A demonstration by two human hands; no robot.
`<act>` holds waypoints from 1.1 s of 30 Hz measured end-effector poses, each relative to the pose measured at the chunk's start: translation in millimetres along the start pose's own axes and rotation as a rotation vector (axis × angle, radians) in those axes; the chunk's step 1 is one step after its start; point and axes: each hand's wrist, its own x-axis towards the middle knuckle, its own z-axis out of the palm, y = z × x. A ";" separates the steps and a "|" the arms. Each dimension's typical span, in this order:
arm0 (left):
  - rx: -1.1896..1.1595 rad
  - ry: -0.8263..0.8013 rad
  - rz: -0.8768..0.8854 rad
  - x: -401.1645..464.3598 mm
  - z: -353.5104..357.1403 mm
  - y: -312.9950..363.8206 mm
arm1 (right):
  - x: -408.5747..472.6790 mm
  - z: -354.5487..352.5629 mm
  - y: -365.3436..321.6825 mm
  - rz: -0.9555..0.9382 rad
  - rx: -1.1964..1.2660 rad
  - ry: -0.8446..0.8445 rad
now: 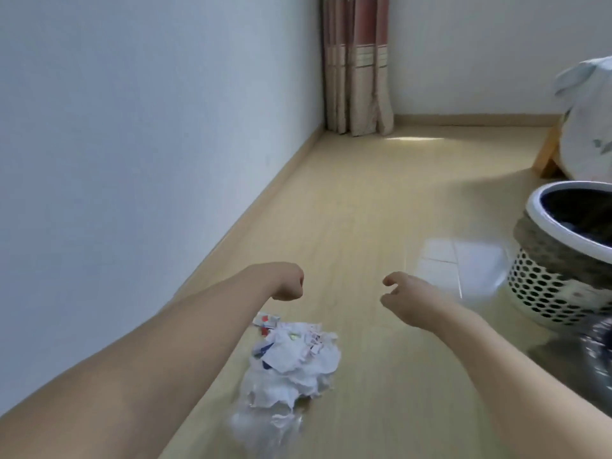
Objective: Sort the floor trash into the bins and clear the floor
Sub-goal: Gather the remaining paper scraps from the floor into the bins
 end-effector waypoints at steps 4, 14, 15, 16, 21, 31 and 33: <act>-0.040 -0.025 -0.142 -1.1 68.5 -128.1 | 34.7 99.3 -82.9 -0.148 -0.008 -0.175; -0.354 0.213 0.043 124.7 214.1 -194.5 | 107.8 213.6 -128.2 0.029 -0.213 -0.248; -0.333 0.254 0.058 133.0 220.7 -195.4 | 118.1 220.6 -130.0 0.031 -0.252 -0.242; -0.306 0.320 0.077 138.4 226.2 -197.5 | 126.8 227.5 -133.2 0.025 -0.279 -0.238; -0.276 0.592 0.115 159.2 252.8 -202.8 | 167.2 265.8 -158.1 -0.043 -0.436 -0.252; -0.359 0.704 -0.296 165.7 246.2 -197.7 | 195.9 300.7 -165.0 -0.208 -0.584 -0.210; -0.346 0.712 -0.305 166.4 245.2 -198.1 | 196.7 302.7 -164.2 -0.231 -0.615 -0.241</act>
